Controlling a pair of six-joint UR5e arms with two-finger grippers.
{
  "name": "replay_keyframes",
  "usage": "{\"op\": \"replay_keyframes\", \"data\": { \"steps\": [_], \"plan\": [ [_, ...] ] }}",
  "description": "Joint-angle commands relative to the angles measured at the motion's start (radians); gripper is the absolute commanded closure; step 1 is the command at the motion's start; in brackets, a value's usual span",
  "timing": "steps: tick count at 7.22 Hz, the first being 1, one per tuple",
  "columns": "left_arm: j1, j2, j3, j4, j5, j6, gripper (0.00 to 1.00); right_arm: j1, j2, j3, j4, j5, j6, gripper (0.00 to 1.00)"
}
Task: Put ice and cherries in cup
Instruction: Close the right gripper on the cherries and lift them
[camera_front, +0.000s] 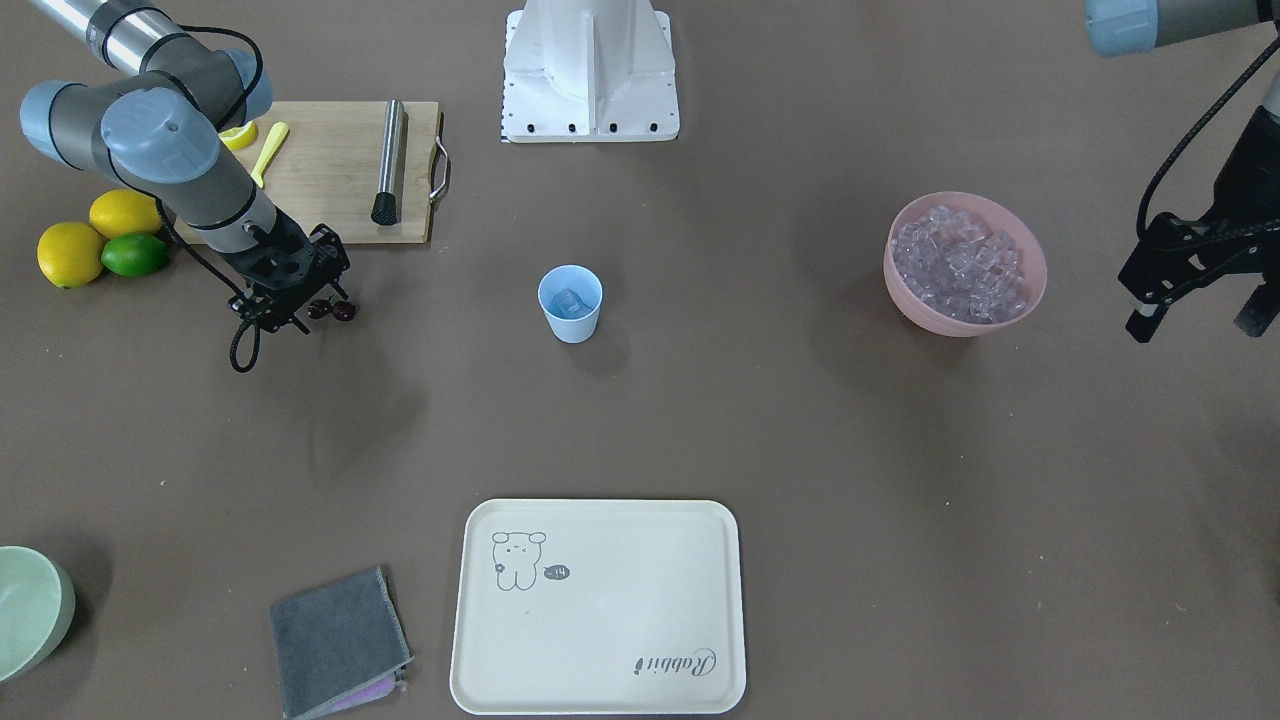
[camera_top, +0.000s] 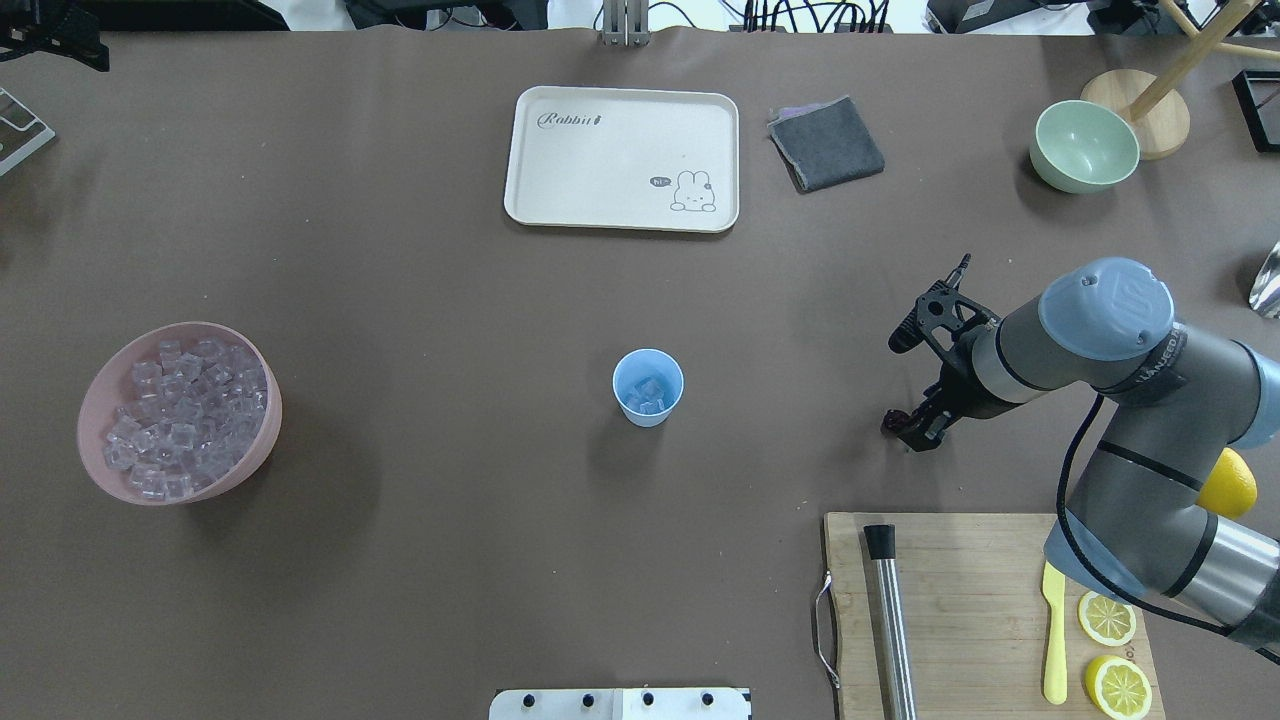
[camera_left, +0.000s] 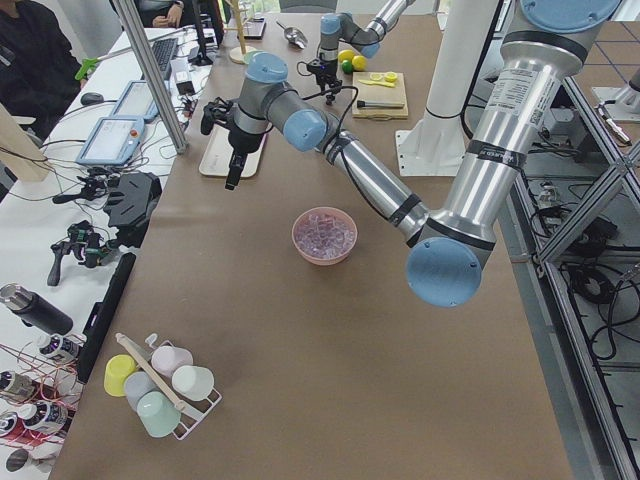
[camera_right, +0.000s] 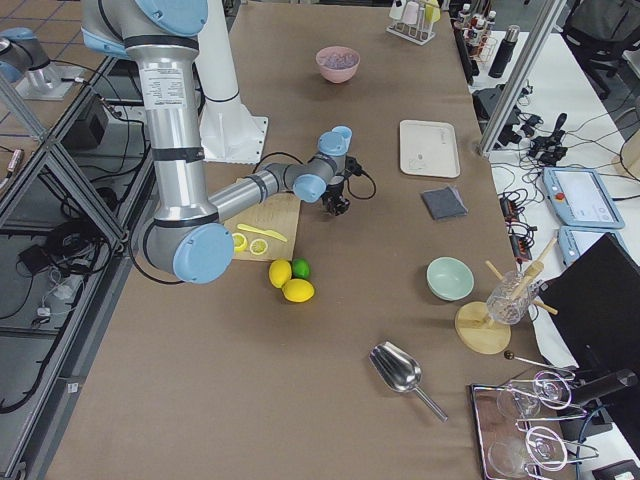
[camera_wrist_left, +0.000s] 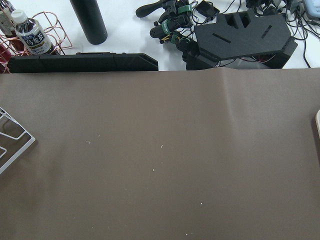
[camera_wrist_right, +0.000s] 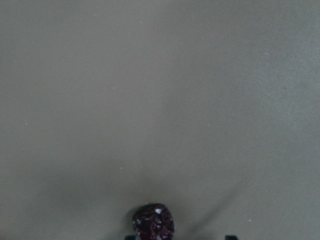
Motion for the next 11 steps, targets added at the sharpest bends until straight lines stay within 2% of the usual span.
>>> {"op": "replay_keyframes", "data": {
  "steps": [1,3,4,5,6,7,11],
  "plan": [
    [-0.001,0.0,0.002,0.0,0.0,0.0,0.02,-0.001,-0.004,0.001,0.0,0.001,0.001,0.35],
    [-0.001,0.0,0.002,0.0,0.0,0.0,0.02,-0.004,-0.005,-0.003,-0.001,0.0,0.001,0.5],
    [-0.001,0.0,0.002,0.0,0.0,0.0,0.02,-0.004,-0.008,-0.002,-0.001,0.001,0.001,0.62],
    [-0.002,-0.001,0.002,0.0,0.0,0.0,0.02,-0.004,-0.008,0.0,-0.001,0.001,0.001,0.85],
    [-0.012,-0.002,0.006,0.0,0.0,0.0,0.02,-0.004,-0.007,0.001,0.0,0.003,0.003,0.93],
    [-0.013,-0.003,0.011,0.0,0.0,0.0,0.02,-0.004,-0.007,0.003,0.005,0.006,0.003,0.97],
    [-0.013,-0.006,0.014,0.002,-0.002,0.0,0.02,0.008,0.013,0.041,0.007,0.024,0.019,0.97]
  ]
}}
